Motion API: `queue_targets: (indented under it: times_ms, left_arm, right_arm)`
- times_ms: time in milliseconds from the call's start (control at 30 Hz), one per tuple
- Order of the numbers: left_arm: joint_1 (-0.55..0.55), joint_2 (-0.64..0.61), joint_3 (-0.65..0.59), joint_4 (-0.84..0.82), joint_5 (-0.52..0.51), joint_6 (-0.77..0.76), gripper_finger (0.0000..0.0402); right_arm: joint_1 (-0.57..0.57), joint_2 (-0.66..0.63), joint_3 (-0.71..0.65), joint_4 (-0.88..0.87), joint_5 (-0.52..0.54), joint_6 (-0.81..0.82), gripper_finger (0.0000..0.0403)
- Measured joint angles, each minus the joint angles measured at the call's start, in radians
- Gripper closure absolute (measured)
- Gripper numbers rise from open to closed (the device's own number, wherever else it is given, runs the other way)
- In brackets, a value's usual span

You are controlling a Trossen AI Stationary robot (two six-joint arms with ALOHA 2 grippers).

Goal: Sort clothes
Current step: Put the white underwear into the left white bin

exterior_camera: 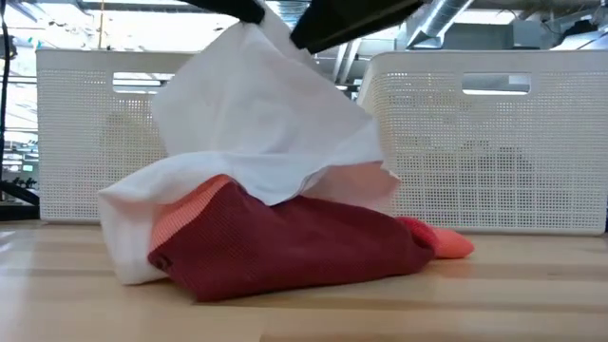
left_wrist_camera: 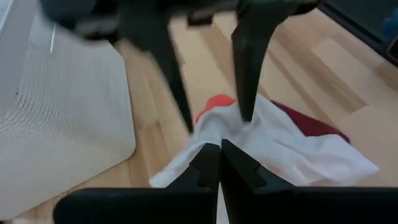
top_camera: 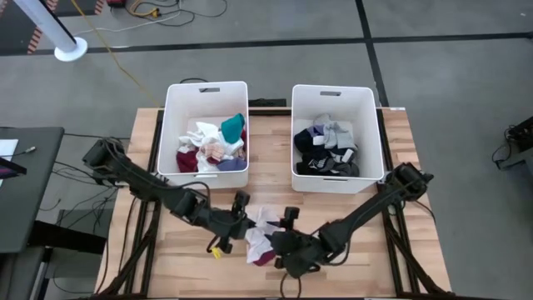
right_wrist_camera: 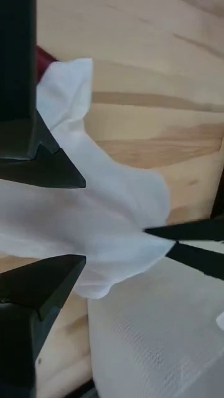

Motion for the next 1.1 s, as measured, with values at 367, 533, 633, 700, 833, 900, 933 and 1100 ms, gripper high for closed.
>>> queue_targets:
  times_ms: [367, 533, 633, 700, 833, 900, 933, 1100]
  left_arm:
    - [-0.069, 0.001, 0.083, -0.051, -0.063, 0.113, 0.0401]
    - [-0.092, -0.001, 0.138, -0.172, -0.123, 0.112, 0.0398]
    - [-0.108, -0.031, 0.155, -0.26, -0.183, 0.074, 0.0375]
    - [-0.122, -0.072, 0.159, -0.317, -0.238, 0.037, 0.0349]
    - [-0.166, -0.181, 0.162, -0.421, -0.301, -0.082, 0.0289]
    - [-0.193, -0.246, 0.163, -0.473, -0.305, -0.16, 0.0262]
    - [-0.208, -0.277, 0.163, -0.5, -0.307, -0.203, 0.0251]
    - [-0.29, -0.364, 0.16, -0.636, -0.287, -0.393, 0.0226]
  right_arm:
    - [-0.091, 0.0, 0.0, 0.118, -0.126, -0.098, 0.025]
    - [-0.091, 0.0, 0.003, 0.147, -0.13, -0.201, 0.0375]
    - [-0.093, 0.0, 0.031, 0.147, -0.129, -0.248, 0.0389]
    - [-0.1, 0.0, 0.055, 0.147, -0.129, -0.286, 0.0391]
    - [-0.119, 0.0, 0.117, 0.138, -0.129, -0.393, 0.0399]
    - [-0.132, 0.0, 0.161, 0.127, -0.129, -0.449, 0.04]
    - [-0.139, 0.0, 0.187, 0.112, -0.129, -0.478, 0.04]
    - [-0.189, 0.0, 0.348, 0.055, -0.129, -0.637, 0.0401]
